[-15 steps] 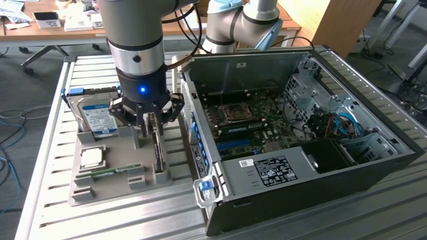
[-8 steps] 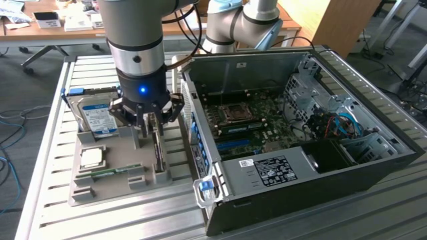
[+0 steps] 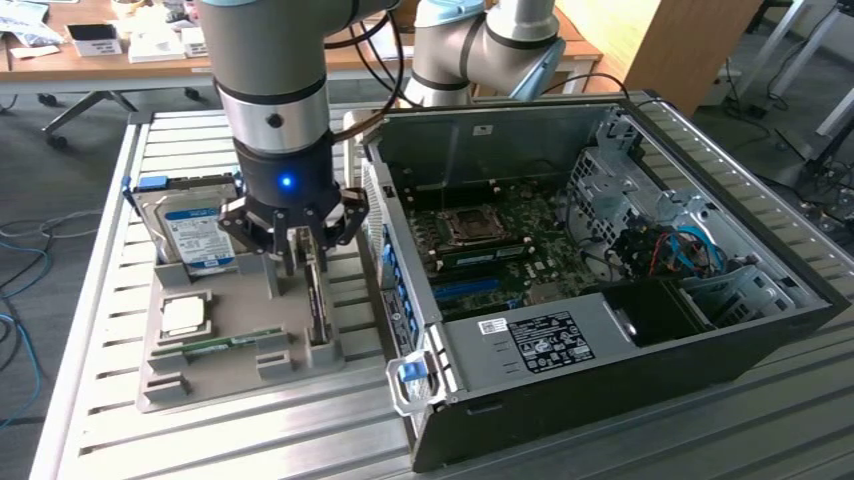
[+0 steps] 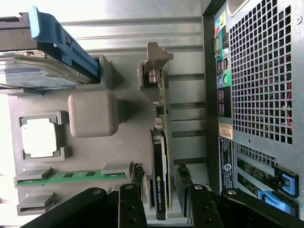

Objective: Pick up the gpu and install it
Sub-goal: 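Pick up the gpu and move the gpu toward the slot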

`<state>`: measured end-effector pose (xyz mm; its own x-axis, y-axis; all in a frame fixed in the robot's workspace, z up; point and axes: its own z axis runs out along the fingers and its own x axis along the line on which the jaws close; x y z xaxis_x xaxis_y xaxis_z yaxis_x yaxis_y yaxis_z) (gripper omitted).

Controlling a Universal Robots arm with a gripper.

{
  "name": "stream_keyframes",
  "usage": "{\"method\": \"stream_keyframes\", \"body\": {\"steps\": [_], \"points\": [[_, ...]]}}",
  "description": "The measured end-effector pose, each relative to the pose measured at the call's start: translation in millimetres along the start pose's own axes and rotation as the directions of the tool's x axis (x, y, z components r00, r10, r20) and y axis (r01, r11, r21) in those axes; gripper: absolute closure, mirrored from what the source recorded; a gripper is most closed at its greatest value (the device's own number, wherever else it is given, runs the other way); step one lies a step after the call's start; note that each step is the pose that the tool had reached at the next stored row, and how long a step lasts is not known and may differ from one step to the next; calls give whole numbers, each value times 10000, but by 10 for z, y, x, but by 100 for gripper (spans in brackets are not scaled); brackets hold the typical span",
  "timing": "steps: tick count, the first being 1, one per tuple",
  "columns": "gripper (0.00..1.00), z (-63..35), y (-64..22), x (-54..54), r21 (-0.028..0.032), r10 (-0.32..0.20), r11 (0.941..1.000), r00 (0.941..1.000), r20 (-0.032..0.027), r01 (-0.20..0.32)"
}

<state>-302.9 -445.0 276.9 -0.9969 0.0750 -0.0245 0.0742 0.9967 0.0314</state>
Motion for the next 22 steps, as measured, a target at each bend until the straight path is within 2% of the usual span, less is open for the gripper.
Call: {"method": "stream_keyframes", "body": {"steps": [13,22], "points": [[58,19,1,-22,1,1,10000,10000,-2,-1],[58,118,-2,-20,2,0,10000,10000,-2,0]]}}
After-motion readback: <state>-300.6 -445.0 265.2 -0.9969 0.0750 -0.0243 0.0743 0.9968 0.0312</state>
